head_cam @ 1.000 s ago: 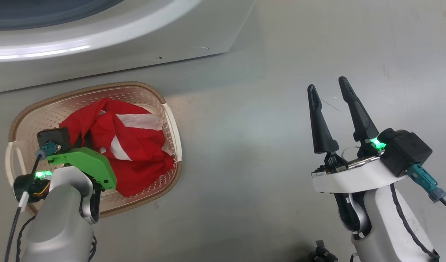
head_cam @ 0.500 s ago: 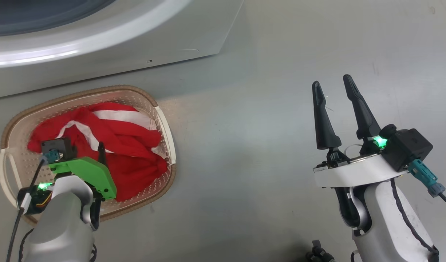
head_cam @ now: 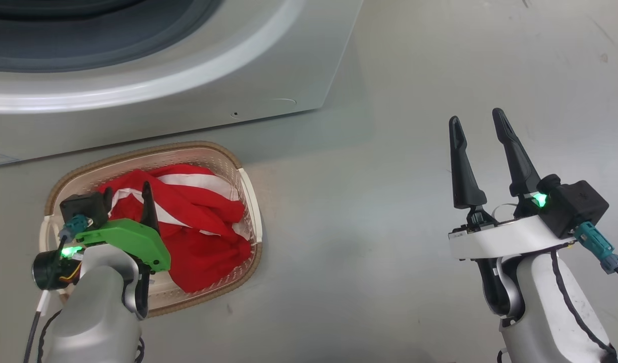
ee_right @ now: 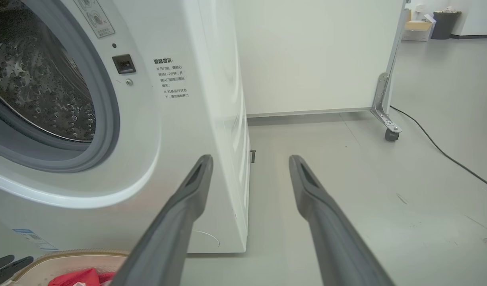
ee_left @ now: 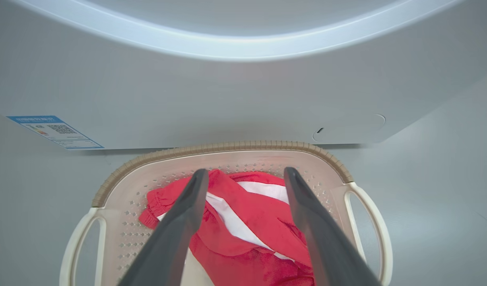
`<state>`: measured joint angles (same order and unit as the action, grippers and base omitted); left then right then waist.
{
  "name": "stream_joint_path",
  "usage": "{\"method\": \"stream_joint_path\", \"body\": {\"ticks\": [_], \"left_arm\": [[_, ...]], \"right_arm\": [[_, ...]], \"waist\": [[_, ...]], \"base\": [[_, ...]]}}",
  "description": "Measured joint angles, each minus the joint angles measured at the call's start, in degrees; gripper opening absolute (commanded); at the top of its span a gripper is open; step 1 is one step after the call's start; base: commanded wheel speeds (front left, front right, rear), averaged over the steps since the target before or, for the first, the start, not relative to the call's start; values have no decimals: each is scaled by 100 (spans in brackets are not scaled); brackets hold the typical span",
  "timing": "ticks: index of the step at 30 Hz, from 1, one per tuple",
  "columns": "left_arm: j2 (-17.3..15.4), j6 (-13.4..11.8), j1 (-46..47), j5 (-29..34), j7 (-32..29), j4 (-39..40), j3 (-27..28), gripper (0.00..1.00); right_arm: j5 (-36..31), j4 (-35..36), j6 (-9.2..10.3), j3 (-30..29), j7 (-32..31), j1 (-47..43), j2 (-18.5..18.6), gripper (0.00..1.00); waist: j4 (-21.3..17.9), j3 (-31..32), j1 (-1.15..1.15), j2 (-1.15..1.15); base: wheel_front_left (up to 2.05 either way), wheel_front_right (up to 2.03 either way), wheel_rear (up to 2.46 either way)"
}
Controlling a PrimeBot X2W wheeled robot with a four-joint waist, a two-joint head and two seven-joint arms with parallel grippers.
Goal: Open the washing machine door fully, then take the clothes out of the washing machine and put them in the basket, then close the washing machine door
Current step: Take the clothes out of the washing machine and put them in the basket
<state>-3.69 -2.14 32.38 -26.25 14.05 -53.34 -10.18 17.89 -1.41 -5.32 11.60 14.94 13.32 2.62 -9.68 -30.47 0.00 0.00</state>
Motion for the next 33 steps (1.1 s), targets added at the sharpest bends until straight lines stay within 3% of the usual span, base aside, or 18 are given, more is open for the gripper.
{"method": "stream_joint_path", "body": {"ticks": [8, 17, 33], "left_arm": [[98, 127, -116, 132, 70, 630, -96, 100], [124, 116, -327, 471, 66, 2101, 98, 100], [131, 118, -1525, 771, 66, 3262, 80, 100]], "right_arm": [[-240, -93, 0, -238, 0, -246, 0, 100], [-404, -149, -8, -302, 0, -462, 4, 100], [-487, -274, -9, -345, 0, -1003, 0, 100]], "waist": [[322, 480, 0, 0], [721, 948, 0, 0], [1103, 1782, 0, 0]], "base": [[0, 0, 0], [0, 0, 0], [0, 0, 0]]}}
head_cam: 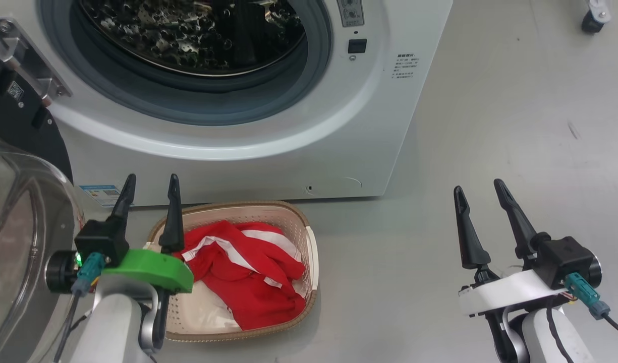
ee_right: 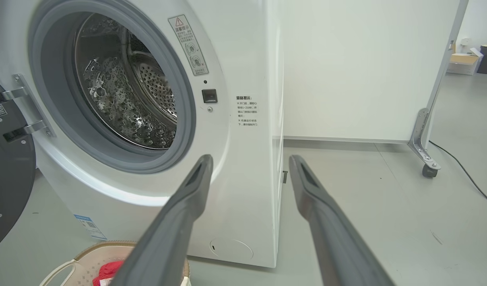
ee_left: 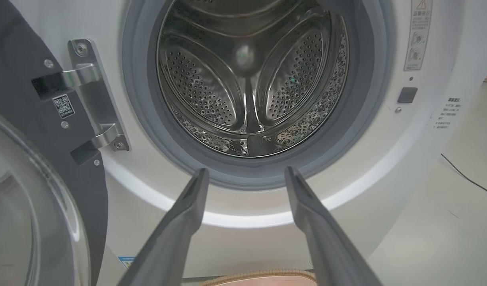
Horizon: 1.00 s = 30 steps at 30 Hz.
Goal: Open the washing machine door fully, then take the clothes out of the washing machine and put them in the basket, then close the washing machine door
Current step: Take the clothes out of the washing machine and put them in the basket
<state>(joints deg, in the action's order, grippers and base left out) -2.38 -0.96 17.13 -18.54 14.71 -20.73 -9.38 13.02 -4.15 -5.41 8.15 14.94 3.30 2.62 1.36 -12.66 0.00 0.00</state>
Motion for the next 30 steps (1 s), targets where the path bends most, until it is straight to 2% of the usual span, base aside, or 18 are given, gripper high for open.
{"method": "stream_joint_path", "body": {"ticks": [7, 13, 30], "left_arm": [[-3, -11, -760, 51, 0, 200, -102, 100], [-3, -27, -1228, 49, -1, 399, -220, 100], [-19, -83, -1915, 54, 0, 983, -374, 100]], "right_arm": [[-1, -21, 11, -16, 0, -328, -4, 100], [0, 18, 102, -89, -1, -609, -9, 100], [10, 192, 257, -12, -1, -967, -27, 100]], "waist": [[57, 354, 0, 0], [116, 592, 0, 0], [230, 866, 0, 0]], "base": [[0, 0, 0], [0, 0, 0], [0, 0, 0]]}}
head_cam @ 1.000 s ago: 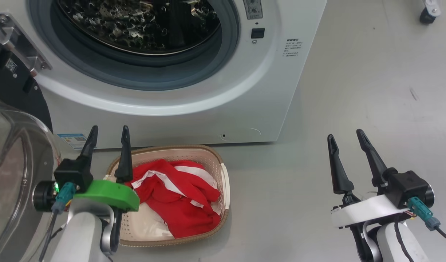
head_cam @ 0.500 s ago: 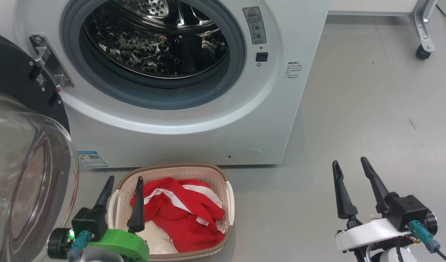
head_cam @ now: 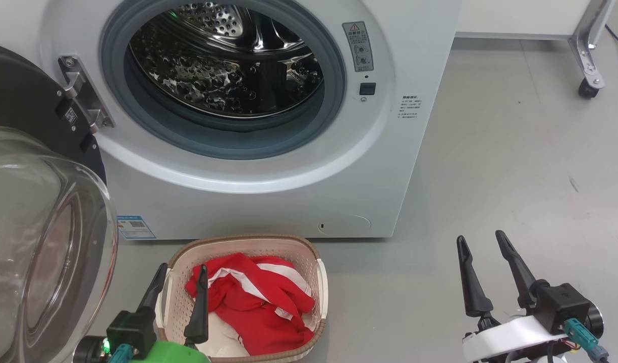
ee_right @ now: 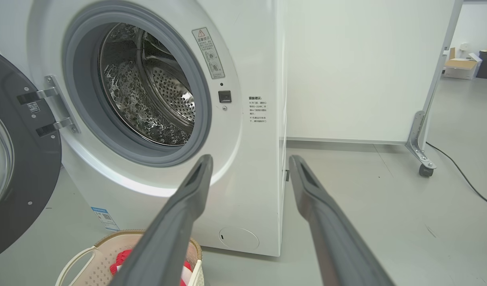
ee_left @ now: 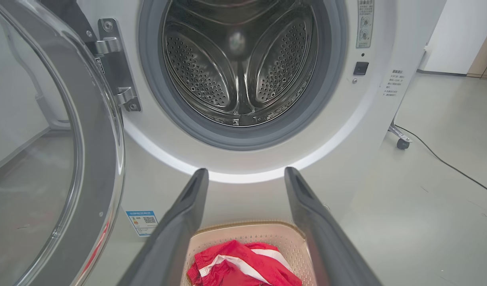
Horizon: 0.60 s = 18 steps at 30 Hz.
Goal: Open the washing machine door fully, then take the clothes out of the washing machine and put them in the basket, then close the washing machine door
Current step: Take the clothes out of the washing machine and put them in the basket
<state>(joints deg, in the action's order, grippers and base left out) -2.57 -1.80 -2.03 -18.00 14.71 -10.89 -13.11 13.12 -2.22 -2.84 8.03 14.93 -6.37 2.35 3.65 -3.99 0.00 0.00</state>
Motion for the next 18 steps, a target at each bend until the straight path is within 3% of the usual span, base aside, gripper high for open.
{"method": "stream_joint_path", "body": {"ticks": [18], "left_arm": [[-11, -92, -223, 148, -53, 278, -104, 100]], "right_arm": [[19, 34, 97, 46, 0, -121, -2, 100]], "waist": [[-21, 75, 0, 0]], "base": [[0, 0, 0]]}}
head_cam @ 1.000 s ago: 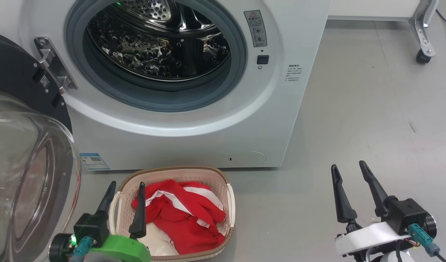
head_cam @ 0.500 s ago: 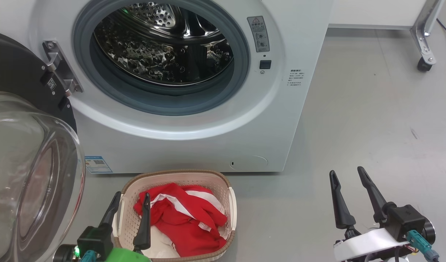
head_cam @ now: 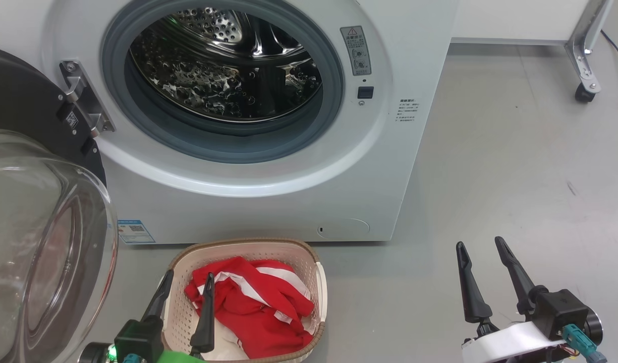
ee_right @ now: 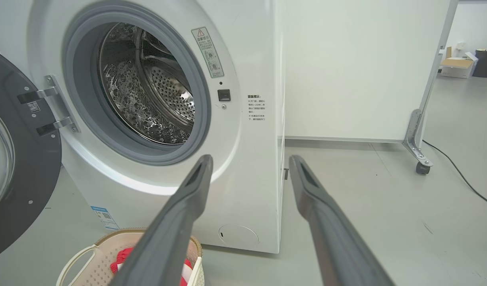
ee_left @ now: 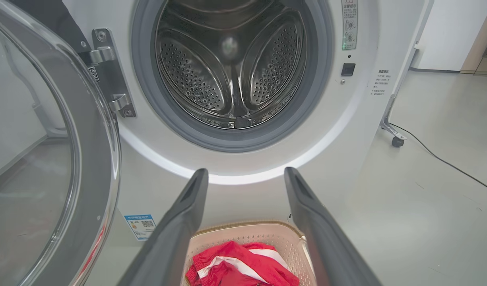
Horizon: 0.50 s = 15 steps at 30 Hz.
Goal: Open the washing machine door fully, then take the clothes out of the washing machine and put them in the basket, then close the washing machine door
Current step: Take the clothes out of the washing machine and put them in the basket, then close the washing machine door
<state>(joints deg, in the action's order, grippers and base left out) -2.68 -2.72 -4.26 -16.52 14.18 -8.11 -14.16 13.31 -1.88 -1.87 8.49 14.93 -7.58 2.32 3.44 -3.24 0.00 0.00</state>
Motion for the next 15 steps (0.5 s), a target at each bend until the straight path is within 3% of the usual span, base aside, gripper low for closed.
{"method": "stream_joint_path", "body": {"ticks": [15], "left_arm": [[-3, -8, -52, 48, -108, 153, -88, 100]], "right_arm": [[0, 7, 11, 20, 0, -11, 0, 100]], "waist": [[-11, 68, 0, 0]], "base": [[-31, 31, 0]]}}
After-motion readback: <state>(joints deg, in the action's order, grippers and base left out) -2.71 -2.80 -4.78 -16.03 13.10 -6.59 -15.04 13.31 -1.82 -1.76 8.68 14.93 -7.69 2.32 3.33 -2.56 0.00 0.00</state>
